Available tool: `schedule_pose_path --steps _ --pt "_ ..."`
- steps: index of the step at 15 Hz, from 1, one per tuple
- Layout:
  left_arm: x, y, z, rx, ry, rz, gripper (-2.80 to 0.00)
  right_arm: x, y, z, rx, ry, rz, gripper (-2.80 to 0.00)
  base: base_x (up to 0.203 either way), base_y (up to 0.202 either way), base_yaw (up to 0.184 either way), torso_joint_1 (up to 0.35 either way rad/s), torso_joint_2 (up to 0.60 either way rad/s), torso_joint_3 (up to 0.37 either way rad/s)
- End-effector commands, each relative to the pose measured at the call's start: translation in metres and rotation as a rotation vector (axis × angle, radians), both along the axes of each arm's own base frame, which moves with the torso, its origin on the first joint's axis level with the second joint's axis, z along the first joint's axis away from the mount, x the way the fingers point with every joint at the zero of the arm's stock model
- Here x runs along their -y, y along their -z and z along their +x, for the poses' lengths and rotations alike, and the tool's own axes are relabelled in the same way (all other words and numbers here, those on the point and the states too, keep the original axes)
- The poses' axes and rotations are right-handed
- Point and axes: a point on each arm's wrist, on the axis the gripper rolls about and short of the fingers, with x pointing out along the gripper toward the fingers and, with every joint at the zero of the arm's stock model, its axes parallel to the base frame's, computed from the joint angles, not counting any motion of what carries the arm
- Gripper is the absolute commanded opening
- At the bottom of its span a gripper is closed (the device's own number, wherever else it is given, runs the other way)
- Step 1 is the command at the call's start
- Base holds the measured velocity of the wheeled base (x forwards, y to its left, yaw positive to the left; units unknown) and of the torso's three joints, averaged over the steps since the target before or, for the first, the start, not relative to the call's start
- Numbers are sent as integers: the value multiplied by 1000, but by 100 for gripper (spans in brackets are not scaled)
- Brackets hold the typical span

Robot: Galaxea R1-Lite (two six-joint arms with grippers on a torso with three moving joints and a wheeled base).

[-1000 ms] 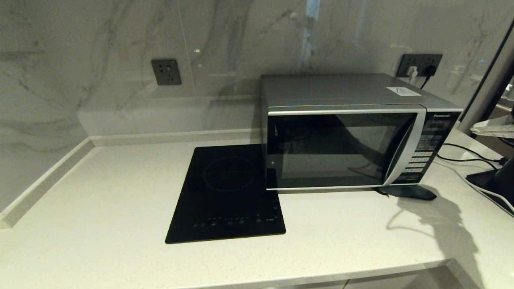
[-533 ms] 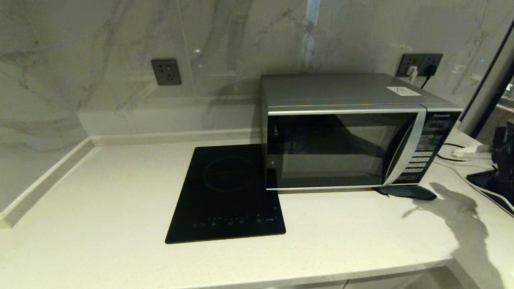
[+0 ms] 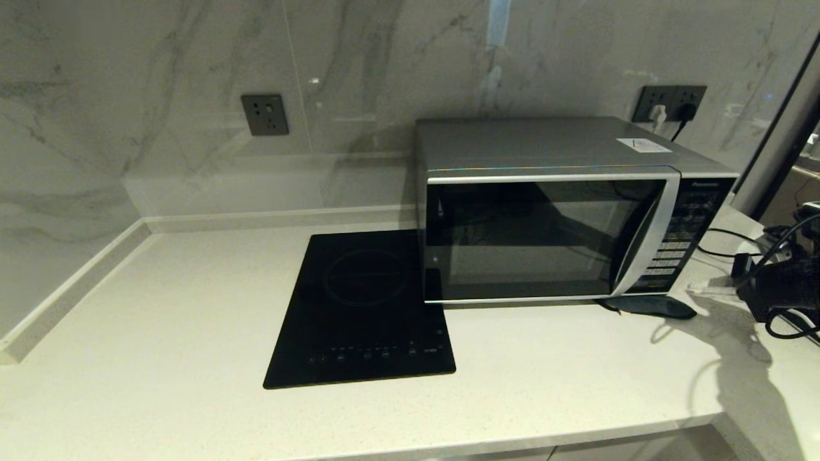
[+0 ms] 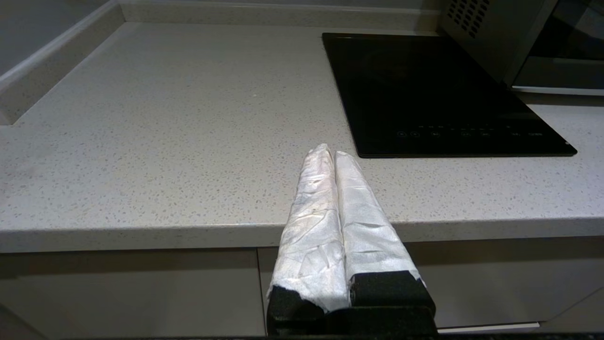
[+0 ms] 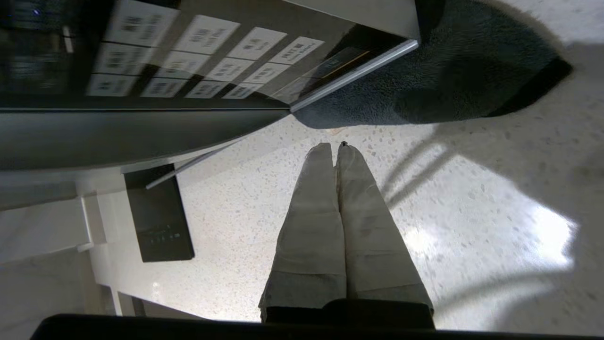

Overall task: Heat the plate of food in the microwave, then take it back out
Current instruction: Open the microwave oven

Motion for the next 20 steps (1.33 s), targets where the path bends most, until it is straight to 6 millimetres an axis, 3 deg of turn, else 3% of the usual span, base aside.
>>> schedule_pose_path --steps 1,7,20 --pt "0 0 0 -1 -1 -1 -280 -2 18 10 -34 -17 24 -280 0 0 0 0 0 0" --pt "0 0 0 -1 -1 -1 -280 -5 32 29 -37 -41 27 -280 0 0 0 0 0 0" --pt "0 0 0 -1 -1 -1 -280 -2 35 58 47 -32 26 -280 0 0 0 0 0 0"
